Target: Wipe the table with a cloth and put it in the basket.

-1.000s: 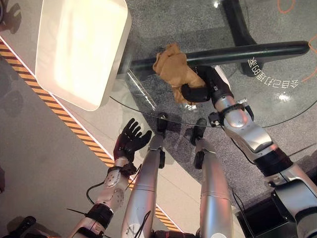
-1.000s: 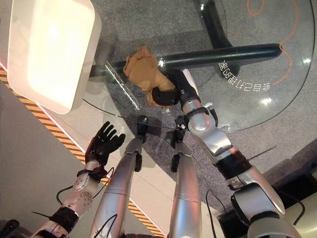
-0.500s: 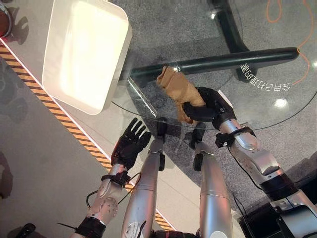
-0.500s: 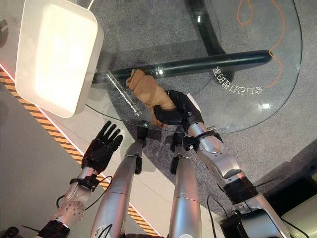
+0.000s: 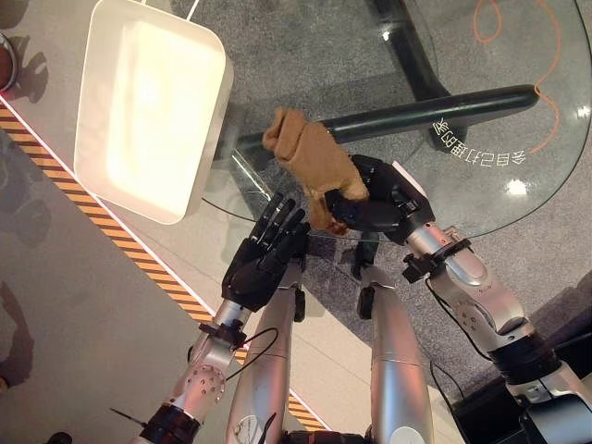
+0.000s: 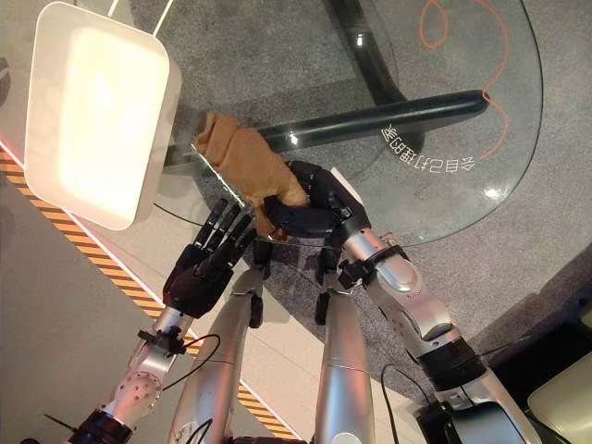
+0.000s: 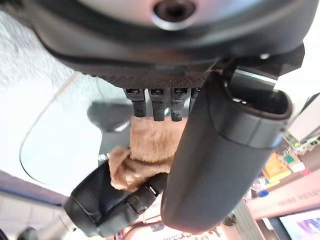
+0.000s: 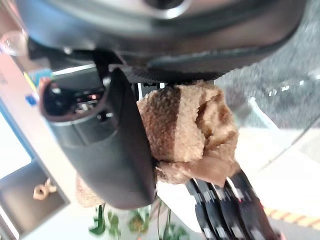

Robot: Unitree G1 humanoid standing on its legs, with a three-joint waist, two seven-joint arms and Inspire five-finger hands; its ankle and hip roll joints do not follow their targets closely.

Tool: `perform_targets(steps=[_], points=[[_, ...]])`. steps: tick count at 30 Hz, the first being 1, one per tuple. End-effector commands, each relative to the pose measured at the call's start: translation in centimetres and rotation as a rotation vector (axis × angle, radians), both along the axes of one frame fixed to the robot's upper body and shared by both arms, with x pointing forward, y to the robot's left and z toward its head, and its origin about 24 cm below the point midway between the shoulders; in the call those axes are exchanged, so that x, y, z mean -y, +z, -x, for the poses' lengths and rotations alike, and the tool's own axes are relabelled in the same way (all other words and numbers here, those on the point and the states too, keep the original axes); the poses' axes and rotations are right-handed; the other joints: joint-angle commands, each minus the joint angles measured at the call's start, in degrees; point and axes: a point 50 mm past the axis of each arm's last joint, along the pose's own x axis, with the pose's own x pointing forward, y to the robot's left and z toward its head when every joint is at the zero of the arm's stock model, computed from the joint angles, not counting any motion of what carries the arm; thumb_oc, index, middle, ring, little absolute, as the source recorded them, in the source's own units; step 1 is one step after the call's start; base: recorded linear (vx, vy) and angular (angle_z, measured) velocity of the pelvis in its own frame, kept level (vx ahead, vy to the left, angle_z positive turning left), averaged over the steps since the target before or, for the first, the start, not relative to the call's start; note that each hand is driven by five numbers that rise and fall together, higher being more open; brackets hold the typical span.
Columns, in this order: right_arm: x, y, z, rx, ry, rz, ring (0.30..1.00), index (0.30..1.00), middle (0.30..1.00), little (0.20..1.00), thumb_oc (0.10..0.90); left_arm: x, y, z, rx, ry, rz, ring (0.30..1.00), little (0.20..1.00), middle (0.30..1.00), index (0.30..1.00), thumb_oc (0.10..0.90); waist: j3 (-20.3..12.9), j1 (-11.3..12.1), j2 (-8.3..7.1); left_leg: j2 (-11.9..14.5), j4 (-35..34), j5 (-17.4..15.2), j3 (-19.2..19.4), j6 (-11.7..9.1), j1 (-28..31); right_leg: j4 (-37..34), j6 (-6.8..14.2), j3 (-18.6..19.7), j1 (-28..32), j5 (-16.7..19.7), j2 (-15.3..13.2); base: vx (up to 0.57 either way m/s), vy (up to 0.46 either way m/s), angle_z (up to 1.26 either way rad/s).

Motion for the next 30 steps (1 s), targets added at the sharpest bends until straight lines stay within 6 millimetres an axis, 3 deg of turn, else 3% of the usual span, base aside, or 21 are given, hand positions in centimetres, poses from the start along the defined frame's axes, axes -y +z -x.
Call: perform_targets(steps=[1,15,30], points=[[-4.3,4.8,4.1,0.275,0.355,0.042,0.3,0.3,0.3,0.2,0.1,0.8,2.8,1.0,0.148,-0.064,0.12,0.9,0.9,0.9,0.9,0.8,-1.2,-0.5,1.43,-2.2,3.1,-7.1,1.3,2.3,2.4,-4.3,2.3,-1.1,2.3,1.6,2.3,0.0,0.0,0.0],[-5.2,3.0,4.7,0.248,0.477,0.233,0.3,0.3,0.3,0.2,0.1,0.9,5.3,0.5,0.213,-0.063,0.142,0.9,0.9,0.9,0.9,0.8,-1.2,0.0,0.24,-2.7,2.4,-6.5,0.6,2.2,1.9,-5.8,2.6,-1.7,2.4,2.5,2.1,0.0,-0.002,0.0],[-6.2,0.6,4.1,0.222,0.348,0.422,0.3,0.3,0.3,0.2,0.1,1.9,6.3,0.6,0.231,-0.11,0.195,0.9,0.9,0.9,0.9,0.8,-1.2,0.2,0.18,-3.3,1.2,-5.7,0.5,2.2,1.7,-7.4,2.7,-1.7,2.5,3.2,2.3,0.0,0.007,0.0]])
